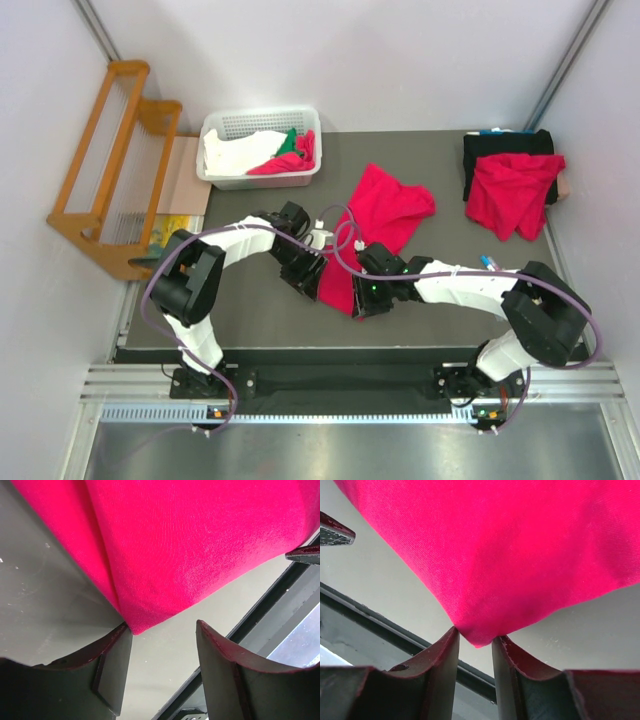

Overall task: Fold and stack the t-shirts
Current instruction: Fold the tshirt

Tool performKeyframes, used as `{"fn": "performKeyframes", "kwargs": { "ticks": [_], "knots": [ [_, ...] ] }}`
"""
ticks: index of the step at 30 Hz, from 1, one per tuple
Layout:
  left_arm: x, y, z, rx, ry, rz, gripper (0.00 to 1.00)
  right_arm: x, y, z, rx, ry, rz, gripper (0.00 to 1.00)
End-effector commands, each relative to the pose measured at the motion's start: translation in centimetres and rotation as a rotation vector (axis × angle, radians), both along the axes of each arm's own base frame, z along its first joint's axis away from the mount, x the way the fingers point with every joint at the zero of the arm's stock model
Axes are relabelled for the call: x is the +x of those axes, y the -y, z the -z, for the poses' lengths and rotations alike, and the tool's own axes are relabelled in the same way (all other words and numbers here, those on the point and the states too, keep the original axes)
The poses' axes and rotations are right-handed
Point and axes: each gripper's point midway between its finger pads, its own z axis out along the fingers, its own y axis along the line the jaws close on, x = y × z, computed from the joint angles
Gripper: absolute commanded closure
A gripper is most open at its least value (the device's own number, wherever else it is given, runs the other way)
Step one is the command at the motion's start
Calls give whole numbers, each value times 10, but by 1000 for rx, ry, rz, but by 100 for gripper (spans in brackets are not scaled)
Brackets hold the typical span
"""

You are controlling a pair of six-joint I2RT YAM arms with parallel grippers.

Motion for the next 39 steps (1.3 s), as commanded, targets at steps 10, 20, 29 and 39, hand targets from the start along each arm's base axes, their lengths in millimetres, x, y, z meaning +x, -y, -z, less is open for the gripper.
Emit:
{"fn": "performKeyframes", "kwargs": {
  "ticks": [10,20,29,39],
  "knots": [
    [39,14,-23,-24,181,30,100,15,0,-5,22,54,21,74],
    [40,13,-26,-24,188,26,100,16,8,-3,12,57,37,100],
    [17,2,-43,-25,167,101,100,-6,19,-1,16,10,23,100],
    [-39,-24,-96,-59,124,252,100,-64,23,-48,133,-28,-30,100]
  ]
}}
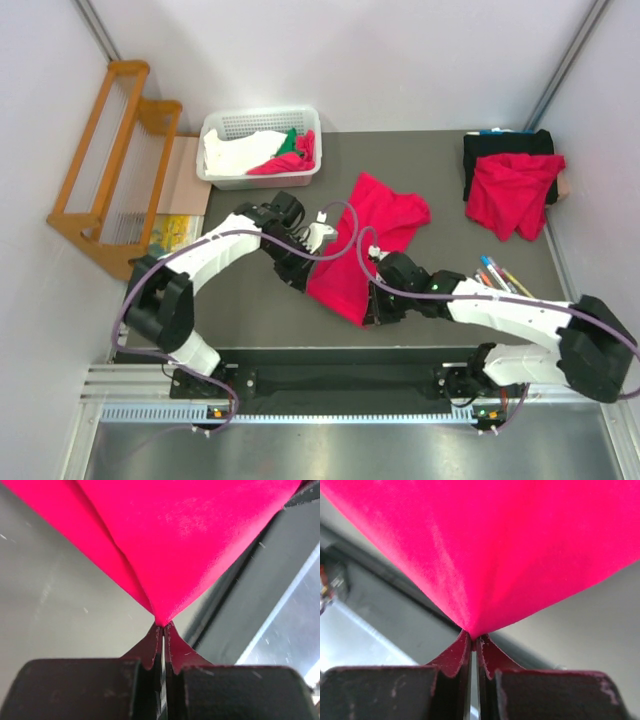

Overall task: Fold and stack the t-shirts
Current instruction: Fold the tshirt

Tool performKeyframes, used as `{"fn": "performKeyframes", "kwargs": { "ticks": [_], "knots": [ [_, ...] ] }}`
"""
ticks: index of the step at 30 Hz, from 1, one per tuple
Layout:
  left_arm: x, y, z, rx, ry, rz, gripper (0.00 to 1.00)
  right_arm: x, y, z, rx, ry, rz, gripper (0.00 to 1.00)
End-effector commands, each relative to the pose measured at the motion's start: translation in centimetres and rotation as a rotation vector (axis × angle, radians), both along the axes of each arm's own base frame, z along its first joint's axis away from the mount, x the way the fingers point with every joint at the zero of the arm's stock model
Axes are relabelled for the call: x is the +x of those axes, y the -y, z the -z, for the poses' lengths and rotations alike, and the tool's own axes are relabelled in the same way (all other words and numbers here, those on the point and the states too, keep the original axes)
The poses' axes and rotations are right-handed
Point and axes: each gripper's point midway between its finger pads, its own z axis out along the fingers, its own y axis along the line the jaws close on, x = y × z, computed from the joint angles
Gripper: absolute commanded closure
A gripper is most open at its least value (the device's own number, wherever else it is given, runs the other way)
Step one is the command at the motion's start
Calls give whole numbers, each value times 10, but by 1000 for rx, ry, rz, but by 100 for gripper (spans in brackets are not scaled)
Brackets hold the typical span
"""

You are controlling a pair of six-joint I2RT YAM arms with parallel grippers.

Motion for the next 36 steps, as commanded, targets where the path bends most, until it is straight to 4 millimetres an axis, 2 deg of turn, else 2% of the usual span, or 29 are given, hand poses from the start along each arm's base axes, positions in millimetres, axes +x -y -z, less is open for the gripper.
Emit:
{"fn": "performKeyframes", "kwargs": {
  "ticks": [1,6,10,11,13,14,16,17,18,21,24,27,29,30,31,33,35,36],
  "knots": [
    [-29,-15,-36,-17,-8,103,100,-36,11,-20,19,-60,-19,100],
    [-43,-16,-59,-58,-13,130,100,-43,13,-53,78,-17,5,100],
    [-48,-13,-80,-86,-16,158,100,-36,16,-82,113,46,37,100],
    [-42,-9,-92,-105,15,162,100,-32,14,-98,139,76,42,100],
    [-37,-5,-104,-120,38,165,100,-25,17,-109,128,117,56,100],
    [-28,0,-119,-139,84,162,100,-21,15,-124,147,147,55,100],
    [-13,6,-129,-145,122,127,100,-14,18,-129,112,182,54,100],
    [-2,13,-136,-163,162,114,100,-5,19,-138,108,216,75,100],
    [8,19,-148,-187,207,103,100,-1,19,-137,93,223,77,100],
    [38,36,-159,-224,267,29,100,20,21,-146,82,284,91,100],
    [68,52,-165,-261,329,-16,100,42,30,-145,53,311,122,100],
    [94,67,-151,-235,300,-32,100,69,45,-137,30,322,182,100],
    [105,73,-143,-222,286,-37,100,86,51,-130,34,324,220,100],
    [113,77,-131,-209,267,-44,100,92,54,-129,25,339,223,100],
    [119,81,-132,-214,274,-47,100,104,58,-129,24,350,250,100],
    [130,87,-118,-194,254,-54,100,116,59,-121,10,345,257,100],
    [141,92,-118,-195,271,-58,100,133,61,-114,16,336,282,100],
    [147,94,-106,-178,253,-60,100,137,61,-111,21,327,280,100]
  ]
}}
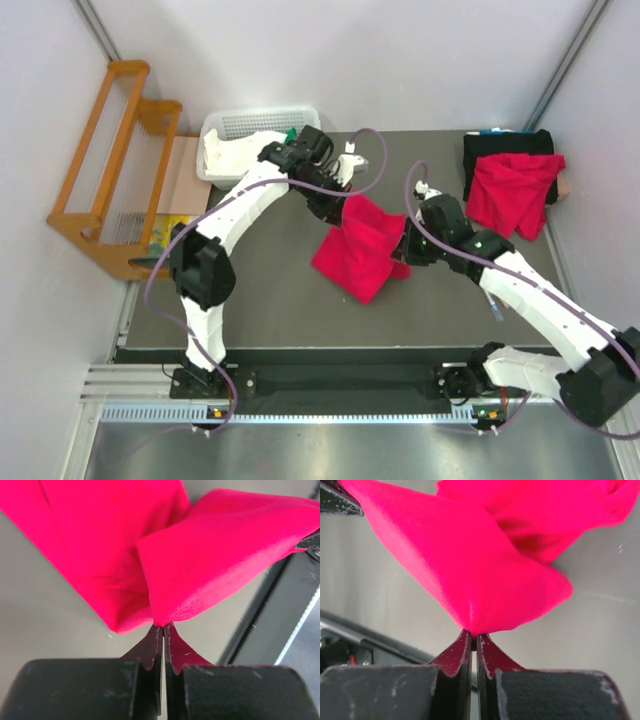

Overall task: Fold and stack the t-shirts
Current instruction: Fold the tshirt

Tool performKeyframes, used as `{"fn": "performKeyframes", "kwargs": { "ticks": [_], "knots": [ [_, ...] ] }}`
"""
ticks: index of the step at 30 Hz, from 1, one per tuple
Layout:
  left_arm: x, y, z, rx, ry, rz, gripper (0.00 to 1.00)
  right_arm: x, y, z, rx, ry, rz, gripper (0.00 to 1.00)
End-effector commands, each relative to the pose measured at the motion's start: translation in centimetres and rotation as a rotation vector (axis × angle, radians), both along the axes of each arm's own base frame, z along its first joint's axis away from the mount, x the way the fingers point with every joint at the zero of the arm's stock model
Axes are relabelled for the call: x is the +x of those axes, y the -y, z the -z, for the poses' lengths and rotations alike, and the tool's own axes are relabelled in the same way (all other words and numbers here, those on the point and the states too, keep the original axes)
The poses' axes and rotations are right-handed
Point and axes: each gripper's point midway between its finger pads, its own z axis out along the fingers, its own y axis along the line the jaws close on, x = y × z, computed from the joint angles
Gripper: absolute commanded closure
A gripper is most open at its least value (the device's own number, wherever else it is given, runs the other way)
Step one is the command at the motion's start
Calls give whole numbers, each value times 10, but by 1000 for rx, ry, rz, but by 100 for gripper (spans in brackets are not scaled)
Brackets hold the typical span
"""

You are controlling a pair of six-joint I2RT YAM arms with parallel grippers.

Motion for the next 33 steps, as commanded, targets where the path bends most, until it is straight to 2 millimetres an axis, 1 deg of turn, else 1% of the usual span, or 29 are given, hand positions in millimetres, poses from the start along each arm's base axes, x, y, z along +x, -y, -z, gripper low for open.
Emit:
{"fn": "performKeyframes", "kwargs": {
  "ticks": [1,2,3,4,5,6,7,8,9,11,12,14,16,17,18,19,20,21,22,23,24,25,26,27,28,29,31,32,33],
  "knots": [
    [36,15,-13,-35,87,-31,100,37,1,12,20,27,5,100],
    [43,15,-9,-22,97,-40,100,45,1,12,35,38,13,100],
    [48,18,2,-10,85,-41,100,51,5,16,48,29,24,100],
    [53,18,5,-7,85,-45,100,55,6,25,47,7,30,100],
    [60,21,3,-15,99,-49,100,59,7,26,55,7,34,100],
    [64,23,14,-6,78,-53,100,67,11,27,63,12,48,100],
    [68,24,17,-4,79,-57,100,70,12,34,58,-4,51,100],
    [74,28,15,-14,94,-64,100,74,14,38,59,-6,55,100],
    [79,29,25,0,89,-72,100,80,18,41,62,-4,70,100],
    [90,32,29,0,112,-86,100,86,23,55,48,-27,78,100],
    [98,32,37,15,120,-101,100,91,28,58,53,-27,89,100],
    [109,34,45,20,133,-122,100,97,32,72,51,-51,100,100],
    [120,34,62,50,138,-149,100,107,37,81,62,-61,117,100],
    [124,35,77,65,119,-164,100,109,39,85,57,-66,122,100],
    [129,37,81,65,124,-171,100,115,43,93,46,-79,134,100],
    [134,37,88,78,127,-185,100,119,44,95,46,-76,136,100],
    [137,36,104,95,106,-204,100,123,45,97,42,-77,137,100],
    [141,37,108,100,109,-215,100,129,46,96,42,-74,146,100],
    [148,38,107,100,123,-230,100,132,47,105,38,-96,149,100],
    [149,37,120,114,101,-246,100,137,46,104,39,-91,144,100],
    [152,38,122,116,105,-256,100,140,48,111,27,-104,152,100],
    [156,38,124,122,115,-265,100,143,49,113,18,-104,154,100],
    [162,34,135,160,131,-294,100,149,49,111,11,-98,157,100],
    [166,31,138,175,141,-307,100,152,50,117,-2,-107,162,100],
    [168,28,141,192,143,-316,99,155,52,119,-12,-110,167,100],
    [171,27,143,200,147,-325,95,160,53,116,-22,-103,167,100],
    [170,28,141,199,144,-334,89,166,57,121,-50,-110,178,96],
    [169,28,133,188,145,-344,77,172,60,118,-52,-102,188,93],
    [169,28,128,182,150,-350,70,174,64,121,-55,-115,198,88]
  ]
}}
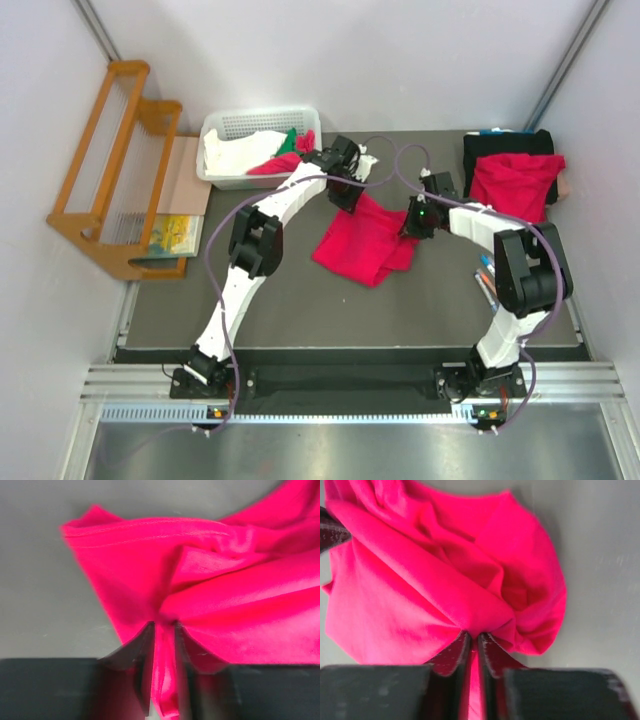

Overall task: Fold and stack the t-shirts
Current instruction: Fold the tshirt

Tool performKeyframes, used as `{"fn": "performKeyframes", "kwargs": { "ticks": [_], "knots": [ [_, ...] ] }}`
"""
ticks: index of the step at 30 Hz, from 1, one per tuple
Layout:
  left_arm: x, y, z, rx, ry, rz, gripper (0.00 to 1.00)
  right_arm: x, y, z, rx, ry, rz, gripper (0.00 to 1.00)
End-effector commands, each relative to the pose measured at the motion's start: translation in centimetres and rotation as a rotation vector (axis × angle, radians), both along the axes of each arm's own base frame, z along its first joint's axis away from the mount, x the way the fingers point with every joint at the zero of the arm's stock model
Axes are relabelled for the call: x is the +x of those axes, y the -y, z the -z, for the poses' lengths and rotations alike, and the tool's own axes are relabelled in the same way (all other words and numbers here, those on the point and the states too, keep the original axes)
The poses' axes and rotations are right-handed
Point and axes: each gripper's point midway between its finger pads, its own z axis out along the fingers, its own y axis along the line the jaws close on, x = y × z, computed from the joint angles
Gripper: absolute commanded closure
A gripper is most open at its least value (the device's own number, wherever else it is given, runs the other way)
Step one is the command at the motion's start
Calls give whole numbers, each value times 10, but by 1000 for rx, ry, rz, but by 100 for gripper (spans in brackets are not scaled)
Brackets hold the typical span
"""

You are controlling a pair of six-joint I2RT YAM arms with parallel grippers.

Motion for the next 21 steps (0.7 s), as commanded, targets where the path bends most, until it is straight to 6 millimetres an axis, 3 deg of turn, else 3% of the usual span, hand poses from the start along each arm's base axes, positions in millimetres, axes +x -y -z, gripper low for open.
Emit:
{"fn": "performKeyframes", "kwargs": {
  "ticks": [1,3,4,5,6,7,8,10,11,15,16,19,21],
  "knots": [
    [27,-8,-27,3,109,-92,62,35,21,-14,-52,64,45,81],
    [26,-12,-48,-10,138,-103,35,40,28,-15,-59,60,63,77],
    [25,-13,-56,-13,149,-103,26,42,30,-16,-58,59,65,64],
    [23,-15,-76,-26,176,-102,18,46,35,-19,-53,56,80,53],
    [19,-19,-79,-16,177,-106,4,45,38,-17,-52,37,81,43],
    [16,-22,-87,-13,186,-96,1,46,40,-17,-46,28,87,38],
    [12,-26,-110,-30,216,-95,1,49,47,-20,-48,29,102,32],
    [2,-37,-115,-8,223,-96,1,51,55,-29,-61,44,123,20],
    [-3,-42,-141,-27,265,-92,1,54,60,-36,-67,58,139,20],
    [-18,-66,-184,-18,333,-115,1,57,60,-86,-31,148,149,19],
    [-23,-74,-205,-35,365,-131,1,56,55,-96,3,163,149,19],
    [-21,-107,-241,-41,438,-229,1,41,16,-132,235,199,60,20],
    [-18,-135,-241,-18,436,-304,1,22,-15,-154,426,236,-57,20]
  ]
}}
